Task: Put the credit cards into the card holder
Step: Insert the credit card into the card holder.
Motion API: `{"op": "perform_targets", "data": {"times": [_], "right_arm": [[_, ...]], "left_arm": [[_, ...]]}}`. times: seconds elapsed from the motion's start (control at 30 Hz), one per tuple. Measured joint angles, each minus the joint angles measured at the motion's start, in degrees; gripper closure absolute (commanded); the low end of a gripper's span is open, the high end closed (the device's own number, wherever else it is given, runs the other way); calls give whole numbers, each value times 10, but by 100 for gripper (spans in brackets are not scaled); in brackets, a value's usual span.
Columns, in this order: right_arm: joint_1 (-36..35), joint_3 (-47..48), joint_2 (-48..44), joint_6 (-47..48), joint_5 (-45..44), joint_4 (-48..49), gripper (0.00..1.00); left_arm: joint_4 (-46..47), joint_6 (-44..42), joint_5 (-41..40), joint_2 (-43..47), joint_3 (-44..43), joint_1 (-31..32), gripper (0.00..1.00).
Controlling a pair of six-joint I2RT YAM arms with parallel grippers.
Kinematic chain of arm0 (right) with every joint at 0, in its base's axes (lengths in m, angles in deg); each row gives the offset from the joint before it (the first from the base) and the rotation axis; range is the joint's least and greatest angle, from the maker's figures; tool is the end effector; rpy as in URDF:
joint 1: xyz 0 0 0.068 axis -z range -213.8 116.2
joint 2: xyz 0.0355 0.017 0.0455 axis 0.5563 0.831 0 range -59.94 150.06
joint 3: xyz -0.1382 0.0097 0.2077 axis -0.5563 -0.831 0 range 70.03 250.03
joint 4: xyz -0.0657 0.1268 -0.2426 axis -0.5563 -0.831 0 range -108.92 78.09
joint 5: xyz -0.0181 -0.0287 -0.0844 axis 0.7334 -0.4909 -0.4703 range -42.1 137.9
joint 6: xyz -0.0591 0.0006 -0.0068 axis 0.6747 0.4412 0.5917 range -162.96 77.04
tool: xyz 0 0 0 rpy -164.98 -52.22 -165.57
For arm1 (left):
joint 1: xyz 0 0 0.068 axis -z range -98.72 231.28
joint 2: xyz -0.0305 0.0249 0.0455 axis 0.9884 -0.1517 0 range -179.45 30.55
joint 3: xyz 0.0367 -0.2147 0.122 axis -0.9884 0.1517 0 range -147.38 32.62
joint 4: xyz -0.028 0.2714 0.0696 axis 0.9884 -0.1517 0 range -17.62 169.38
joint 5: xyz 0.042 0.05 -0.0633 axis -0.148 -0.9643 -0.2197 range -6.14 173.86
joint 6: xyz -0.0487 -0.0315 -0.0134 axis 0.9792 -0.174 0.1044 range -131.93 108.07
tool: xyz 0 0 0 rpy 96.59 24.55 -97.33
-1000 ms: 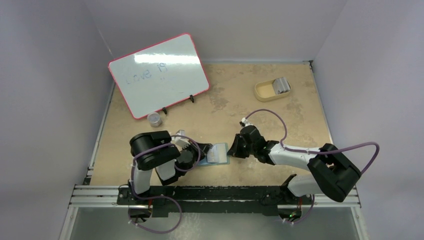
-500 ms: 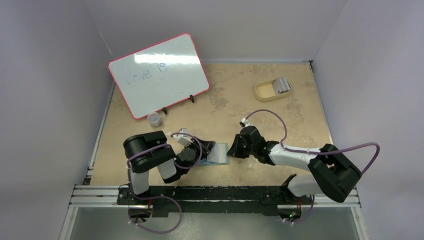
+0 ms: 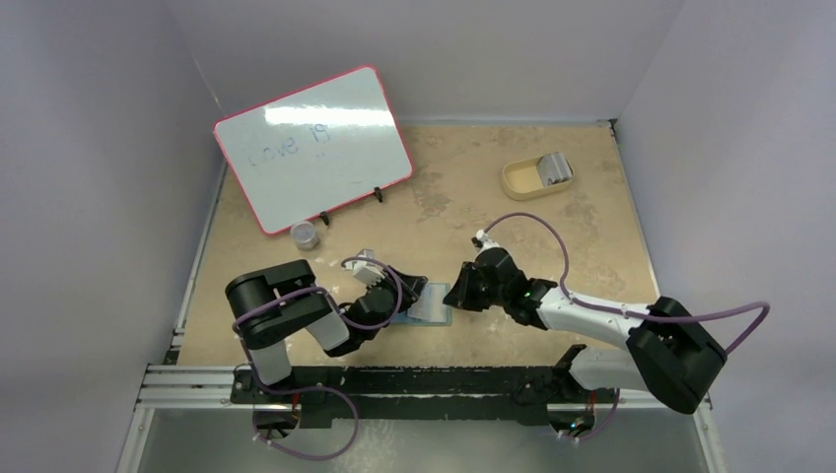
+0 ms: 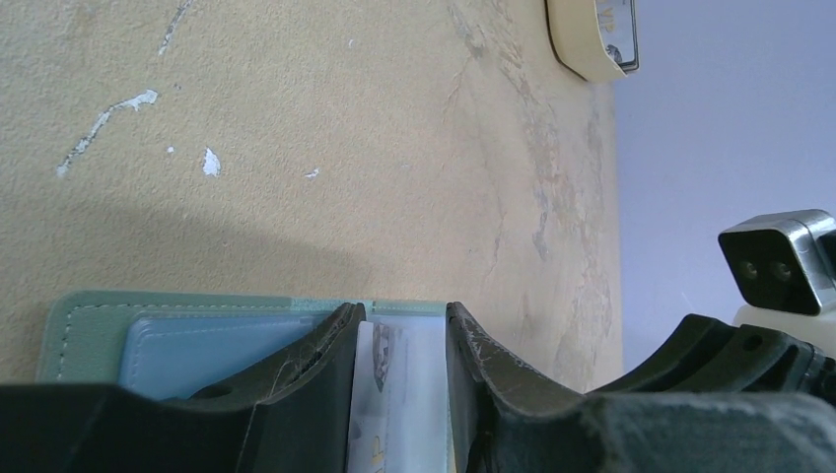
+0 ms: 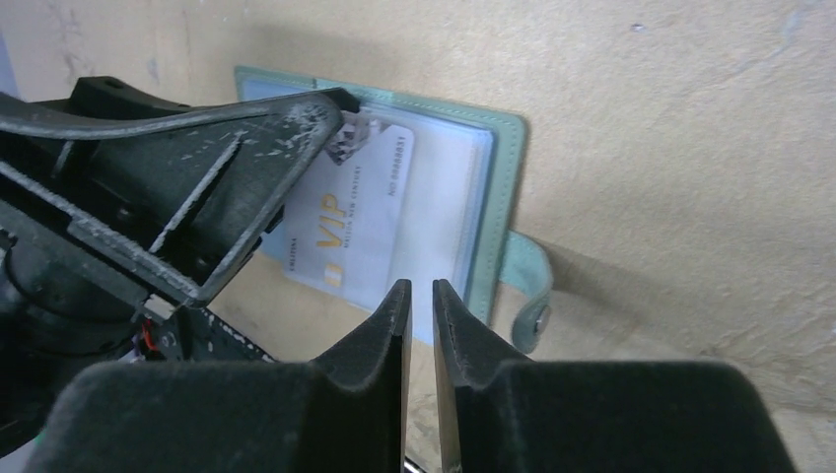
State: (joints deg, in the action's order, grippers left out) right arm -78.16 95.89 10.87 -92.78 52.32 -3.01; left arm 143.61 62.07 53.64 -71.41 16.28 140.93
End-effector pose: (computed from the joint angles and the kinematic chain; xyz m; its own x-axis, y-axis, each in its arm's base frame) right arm 0.1886 0.1891 0.1253 -0.8380 0.2459 -0.4870 -0.1571 0.7461 0.6471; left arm 0.1472 -0.2080 0.0465 -0.5400 -0.7217 -0.4331 -0.0369 0.5343 -0.8445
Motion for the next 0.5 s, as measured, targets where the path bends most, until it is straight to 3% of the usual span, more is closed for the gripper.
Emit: {"op": "perform_targets", "data": {"times": [0.17, 0.5], "right_arm": [[-22, 9, 13, -13, 0, 18, 83], [-45, 40, 125, -29, 1, 77, 87]], "left_arm": [[-15, 5, -1, 6, -4, 1, 62], [-65, 17, 0, 24, -19, 1, 58]]}}
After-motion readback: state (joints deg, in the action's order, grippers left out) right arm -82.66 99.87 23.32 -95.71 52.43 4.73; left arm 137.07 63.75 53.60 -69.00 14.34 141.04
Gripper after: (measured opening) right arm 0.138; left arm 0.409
